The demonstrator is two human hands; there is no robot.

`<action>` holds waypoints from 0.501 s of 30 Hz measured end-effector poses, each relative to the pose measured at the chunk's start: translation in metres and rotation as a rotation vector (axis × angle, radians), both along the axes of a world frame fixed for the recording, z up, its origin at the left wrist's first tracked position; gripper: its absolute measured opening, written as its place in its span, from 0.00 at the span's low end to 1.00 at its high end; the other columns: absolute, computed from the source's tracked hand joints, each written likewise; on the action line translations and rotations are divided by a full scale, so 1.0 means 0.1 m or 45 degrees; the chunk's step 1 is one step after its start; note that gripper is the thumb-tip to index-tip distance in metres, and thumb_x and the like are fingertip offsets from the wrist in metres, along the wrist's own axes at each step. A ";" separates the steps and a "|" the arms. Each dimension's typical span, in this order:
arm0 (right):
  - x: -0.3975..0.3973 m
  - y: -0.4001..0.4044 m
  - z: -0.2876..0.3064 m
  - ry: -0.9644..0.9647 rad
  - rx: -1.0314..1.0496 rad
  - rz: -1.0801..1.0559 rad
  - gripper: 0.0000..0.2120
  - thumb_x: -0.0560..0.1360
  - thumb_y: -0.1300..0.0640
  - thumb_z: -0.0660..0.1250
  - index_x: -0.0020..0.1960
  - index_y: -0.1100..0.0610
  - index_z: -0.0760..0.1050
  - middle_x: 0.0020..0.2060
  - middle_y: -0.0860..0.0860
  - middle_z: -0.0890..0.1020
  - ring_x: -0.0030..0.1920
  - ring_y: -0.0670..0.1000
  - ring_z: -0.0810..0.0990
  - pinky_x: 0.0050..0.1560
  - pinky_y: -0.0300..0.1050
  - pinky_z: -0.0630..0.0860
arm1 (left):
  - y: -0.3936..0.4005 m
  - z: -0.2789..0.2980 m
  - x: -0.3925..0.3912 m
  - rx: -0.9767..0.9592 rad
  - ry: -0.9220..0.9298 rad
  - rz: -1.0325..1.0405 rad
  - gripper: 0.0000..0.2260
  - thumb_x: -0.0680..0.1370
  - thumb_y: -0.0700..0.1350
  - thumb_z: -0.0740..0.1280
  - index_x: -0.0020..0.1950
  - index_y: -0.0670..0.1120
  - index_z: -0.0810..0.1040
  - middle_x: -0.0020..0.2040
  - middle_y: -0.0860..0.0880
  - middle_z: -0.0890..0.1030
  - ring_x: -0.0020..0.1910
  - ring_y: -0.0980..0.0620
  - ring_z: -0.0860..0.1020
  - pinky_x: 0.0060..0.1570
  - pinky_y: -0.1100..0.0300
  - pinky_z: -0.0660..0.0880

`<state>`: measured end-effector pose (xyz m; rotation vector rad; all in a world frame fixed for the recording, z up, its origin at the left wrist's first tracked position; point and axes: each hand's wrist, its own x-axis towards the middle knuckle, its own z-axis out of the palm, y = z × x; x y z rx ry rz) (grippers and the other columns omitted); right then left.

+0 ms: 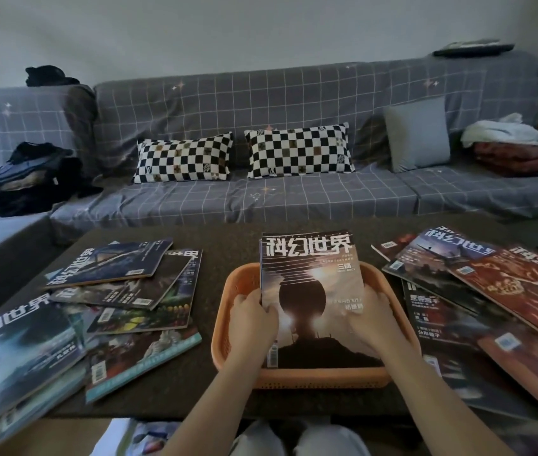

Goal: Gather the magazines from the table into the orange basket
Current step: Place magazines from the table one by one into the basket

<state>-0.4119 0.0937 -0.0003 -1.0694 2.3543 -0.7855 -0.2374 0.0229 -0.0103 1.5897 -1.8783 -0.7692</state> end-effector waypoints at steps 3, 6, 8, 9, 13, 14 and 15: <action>-0.01 0.01 -0.04 -0.016 -0.010 0.002 0.27 0.73 0.49 0.66 0.70 0.54 0.64 0.69 0.54 0.65 0.68 0.56 0.64 0.65 0.55 0.64 | 0.01 0.00 0.02 0.001 -0.045 0.042 0.07 0.80 0.46 0.60 0.49 0.50 0.78 0.51 0.52 0.71 0.41 0.53 0.78 0.46 0.56 0.78; -0.01 -0.01 -0.02 -0.054 -0.003 0.005 0.25 0.74 0.51 0.66 0.68 0.56 0.65 0.67 0.55 0.69 0.66 0.57 0.68 0.64 0.55 0.66 | -0.01 -0.01 0.04 0.041 -0.073 0.055 0.07 0.80 0.47 0.61 0.46 0.50 0.78 0.51 0.50 0.79 0.36 0.56 0.79 0.35 0.64 0.73; 0.00 -0.01 -0.01 -0.089 -0.042 0.020 0.18 0.74 0.52 0.66 0.62 0.56 0.71 0.54 0.52 0.78 0.52 0.53 0.77 0.54 0.52 0.74 | -0.01 -0.01 0.04 0.065 -0.074 0.057 0.08 0.80 0.47 0.61 0.46 0.50 0.78 0.49 0.48 0.81 0.34 0.56 0.79 0.31 0.66 0.70; 0.00 -0.01 -0.01 -0.106 -0.062 0.016 0.15 0.74 0.51 0.66 0.59 0.55 0.73 0.46 0.49 0.79 0.45 0.49 0.77 0.47 0.48 0.74 | -0.01 -0.01 0.04 0.076 -0.065 0.061 0.07 0.80 0.48 0.61 0.46 0.50 0.79 0.47 0.49 0.82 0.33 0.57 0.79 0.29 0.67 0.69; -0.01 -0.02 0.01 -0.170 0.023 -0.044 0.15 0.75 0.49 0.64 0.58 0.55 0.73 0.43 0.48 0.77 0.42 0.48 0.75 0.46 0.46 0.72 | 0.00 0.03 0.02 0.138 -0.010 0.074 0.09 0.80 0.48 0.62 0.42 0.53 0.79 0.33 0.52 0.81 0.27 0.59 0.78 0.21 0.69 0.66; -0.02 -0.02 0.02 -0.197 0.046 -0.063 0.16 0.75 0.49 0.65 0.60 0.55 0.72 0.43 0.49 0.77 0.42 0.50 0.75 0.48 0.48 0.72 | 0.00 0.04 0.01 0.162 0.009 0.077 0.10 0.80 0.48 0.62 0.41 0.52 0.79 0.33 0.52 0.81 0.27 0.58 0.78 0.21 0.69 0.66; -0.03 -0.02 0.02 -0.235 0.047 -0.089 0.18 0.75 0.49 0.65 0.61 0.56 0.71 0.44 0.50 0.77 0.43 0.51 0.75 0.48 0.49 0.72 | -0.01 0.04 0.00 0.191 0.033 0.081 0.11 0.80 0.48 0.62 0.40 0.51 0.79 0.33 0.52 0.82 0.27 0.57 0.78 0.22 0.68 0.67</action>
